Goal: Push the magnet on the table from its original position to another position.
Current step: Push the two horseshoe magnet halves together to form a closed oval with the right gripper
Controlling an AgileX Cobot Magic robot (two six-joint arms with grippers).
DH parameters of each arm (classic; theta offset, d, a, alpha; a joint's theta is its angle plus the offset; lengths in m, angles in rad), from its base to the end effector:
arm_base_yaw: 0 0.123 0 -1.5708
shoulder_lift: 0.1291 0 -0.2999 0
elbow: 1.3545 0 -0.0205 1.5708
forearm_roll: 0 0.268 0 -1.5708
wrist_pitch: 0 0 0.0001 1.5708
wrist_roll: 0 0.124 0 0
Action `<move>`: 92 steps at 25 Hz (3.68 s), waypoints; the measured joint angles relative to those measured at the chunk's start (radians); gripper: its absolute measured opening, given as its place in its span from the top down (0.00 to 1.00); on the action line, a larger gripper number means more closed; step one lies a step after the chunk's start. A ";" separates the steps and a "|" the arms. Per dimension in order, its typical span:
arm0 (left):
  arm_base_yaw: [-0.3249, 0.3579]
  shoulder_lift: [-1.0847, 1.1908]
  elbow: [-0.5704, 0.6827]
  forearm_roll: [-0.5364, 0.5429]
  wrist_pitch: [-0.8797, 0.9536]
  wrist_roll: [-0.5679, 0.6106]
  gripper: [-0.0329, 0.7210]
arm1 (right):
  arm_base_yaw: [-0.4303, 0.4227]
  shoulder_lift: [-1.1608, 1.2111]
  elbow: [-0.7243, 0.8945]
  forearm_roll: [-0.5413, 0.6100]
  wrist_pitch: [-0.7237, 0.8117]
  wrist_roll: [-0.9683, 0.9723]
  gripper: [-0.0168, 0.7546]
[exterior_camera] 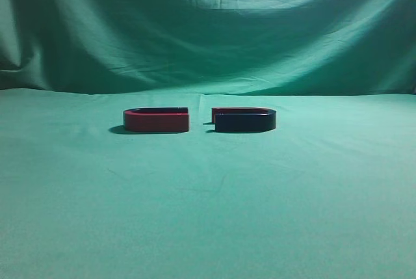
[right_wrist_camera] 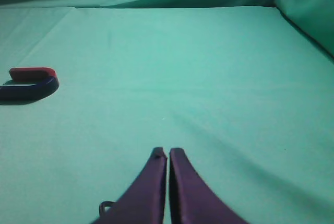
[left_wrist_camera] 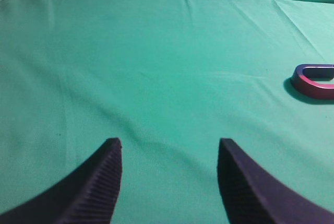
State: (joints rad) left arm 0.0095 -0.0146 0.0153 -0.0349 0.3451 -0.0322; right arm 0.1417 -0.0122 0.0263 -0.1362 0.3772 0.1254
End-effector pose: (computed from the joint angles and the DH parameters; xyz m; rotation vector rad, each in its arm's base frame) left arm 0.0871 -0.0006 0.1691 -0.0599 1.8285 -0.0499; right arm 0.0862 0.0060 0.1612 -0.0993 1.8690 0.0500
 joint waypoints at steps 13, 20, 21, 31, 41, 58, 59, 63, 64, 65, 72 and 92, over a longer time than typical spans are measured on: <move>0.000 0.000 0.000 0.000 0.000 0.000 0.43 | 0.000 0.000 0.000 0.000 0.000 0.000 0.98; 0.000 0.000 0.000 0.000 0.000 0.000 0.43 | 0.000 0.000 0.000 0.000 0.000 0.000 0.98; 0.000 0.000 0.000 0.000 0.000 0.000 0.43 | 0.000 0.000 0.000 0.000 -0.002 0.000 0.98; 0.000 0.000 0.000 0.000 0.000 0.000 0.43 | 0.000 -0.001 0.004 0.076 -0.607 0.030 0.98; 0.000 0.000 0.000 0.000 0.000 0.000 0.43 | 0.000 0.304 -0.403 0.074 -0.099 -0.018 0.98; 0.000 0.000 0.000 0.000 0.000 0.000 0.43 | 0.033 1.193 -0.816 0.203 0.391 -0.127 0.98; 0.000 0.000 0.000 0.000 0.000 0.000 0.43 | 0.049 1.223 -0.840 0.220 0.401 -0.142 0.98; 0.000 0.000 0.000 0.000 0.000 0.000 0.43 | 0.126 1.347 -0.925 0.253 0.414 -0.165 0.98; 0.000 0.000 0.000 0.000 0.000 0.000 0.43 | 0.143 1.378 -0.951 0.254 0.414 -0.167 0.98; 0.000 0.000 0.000 0.000 0.000 0.000 0.43 | 0.162 1.416 -0.974 0.255 0.414 -0.167 0.98; 0.000 0.000 0.000 0.000 0.000 0.000 0.43 | 0.220 1.688 -1.202 0.260 0.459 -0.126 0.98; 0.000 0.000 0.000 0.000 0.000 0.000 0.43 | 0.260 2.142 -1.637 0.258 0.559 -0.078 0.98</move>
State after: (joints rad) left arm 0.0095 -0.0146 0.0153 -0.0349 0.3451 -0.0322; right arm 0.4020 2.1294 -1.6106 0.1217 0.9358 0.0478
